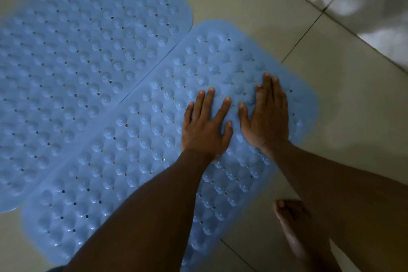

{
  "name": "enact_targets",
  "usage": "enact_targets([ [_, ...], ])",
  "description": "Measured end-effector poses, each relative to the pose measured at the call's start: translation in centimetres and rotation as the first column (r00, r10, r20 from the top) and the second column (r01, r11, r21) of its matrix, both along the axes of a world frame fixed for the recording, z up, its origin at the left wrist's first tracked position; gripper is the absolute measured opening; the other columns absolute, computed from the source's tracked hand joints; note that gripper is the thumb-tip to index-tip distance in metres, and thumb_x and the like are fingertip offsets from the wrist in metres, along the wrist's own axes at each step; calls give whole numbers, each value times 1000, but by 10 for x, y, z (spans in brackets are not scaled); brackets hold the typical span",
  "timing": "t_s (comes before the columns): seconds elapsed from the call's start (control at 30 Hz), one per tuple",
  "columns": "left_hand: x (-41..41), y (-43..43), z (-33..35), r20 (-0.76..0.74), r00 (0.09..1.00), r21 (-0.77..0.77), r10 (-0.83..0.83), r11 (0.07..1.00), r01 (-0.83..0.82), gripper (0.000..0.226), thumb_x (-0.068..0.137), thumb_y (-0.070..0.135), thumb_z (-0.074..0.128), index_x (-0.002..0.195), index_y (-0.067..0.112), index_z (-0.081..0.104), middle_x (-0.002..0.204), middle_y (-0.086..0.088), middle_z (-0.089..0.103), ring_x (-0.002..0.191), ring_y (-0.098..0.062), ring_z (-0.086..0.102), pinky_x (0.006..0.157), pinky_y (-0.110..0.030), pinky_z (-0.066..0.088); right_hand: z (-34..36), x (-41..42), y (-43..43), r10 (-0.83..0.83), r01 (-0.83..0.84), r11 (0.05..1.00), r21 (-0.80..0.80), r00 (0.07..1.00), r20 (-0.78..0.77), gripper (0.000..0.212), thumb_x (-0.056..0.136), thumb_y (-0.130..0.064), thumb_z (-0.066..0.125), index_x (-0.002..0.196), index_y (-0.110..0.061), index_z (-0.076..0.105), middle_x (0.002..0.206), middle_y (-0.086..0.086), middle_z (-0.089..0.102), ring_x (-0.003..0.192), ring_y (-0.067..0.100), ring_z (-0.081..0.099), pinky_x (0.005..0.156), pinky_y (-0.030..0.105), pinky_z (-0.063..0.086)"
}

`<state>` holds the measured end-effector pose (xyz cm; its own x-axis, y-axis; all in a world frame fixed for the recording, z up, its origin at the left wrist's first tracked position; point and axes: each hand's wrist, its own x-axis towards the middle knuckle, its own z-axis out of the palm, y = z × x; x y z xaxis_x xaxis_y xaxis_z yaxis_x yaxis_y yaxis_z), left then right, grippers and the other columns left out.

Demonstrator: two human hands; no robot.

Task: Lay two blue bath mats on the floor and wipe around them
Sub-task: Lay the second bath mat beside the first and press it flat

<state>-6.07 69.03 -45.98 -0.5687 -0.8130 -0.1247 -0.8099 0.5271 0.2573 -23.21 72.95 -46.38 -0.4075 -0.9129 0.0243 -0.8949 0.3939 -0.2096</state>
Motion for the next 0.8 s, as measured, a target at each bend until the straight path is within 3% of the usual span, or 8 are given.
enact_targets([
  [0.17,24,-6,22,88,991,106,-98,990,89,64,104,57,26,162,35,12,171,-5,-2,157,-24,-3,127,-44,7,5,6,-1,-16,17,999,47,1000,-6,67,98,-48,35,148,-4,35,166,17,19,155,32,12,123,59,13],
  [0.27,71,6,41,100,995,99,31,994,-41,66,104,55,26,162,33,4,171,-4,-4,157,-24,-5,127,-43,3,24,28,-1,48,-47,998,39,998,-45,63,96,-44,36,147,-7,37,163,18,26,154,31,16,121,64,12],
  [0.43,172,18,71,174,949,70,263,958,-279,68,104,53,27,162,32,-1,171,-2,-2,157,-25,-4,126,-43,4,58,122,-37,283,-283,959,0,958,39,63,89,-44,36,136,-5,54,145,19,53,141,35,44,111,60,34],
  [0.53,228,15,98,177,895,34,409,907,-421,68,105,52,28,162,30,-2,171,-3,-1,157,-26,-2,126,-44,5,84,193,-66,461,-463,886,-14,878,126,66,86,-44,36,135,-3,54,136,22,57,131,38,52,105,59,42],
  [0.63,278,9,126,155,842,-29,517,854,-520,69,105,51,30,162,29,0,171,-5,3,157,-28,2,125,-46,8,117,260,-90,607,-615,788,-3,776,171,60,94,-38,49,145,-7,44,142,19,51,132,37,49,109,51,39],
  [0.8,341,3,179,131,755,-146,642,766,-626,71,104,50,35,162,28,1,170,-6,6,156,-30,7,125,-47,12,181,348,-122,793,-789,608,-87,600,104,58,97,-36,55,147,-14,37,140,16,52,128,36,51,104,46,41],
])
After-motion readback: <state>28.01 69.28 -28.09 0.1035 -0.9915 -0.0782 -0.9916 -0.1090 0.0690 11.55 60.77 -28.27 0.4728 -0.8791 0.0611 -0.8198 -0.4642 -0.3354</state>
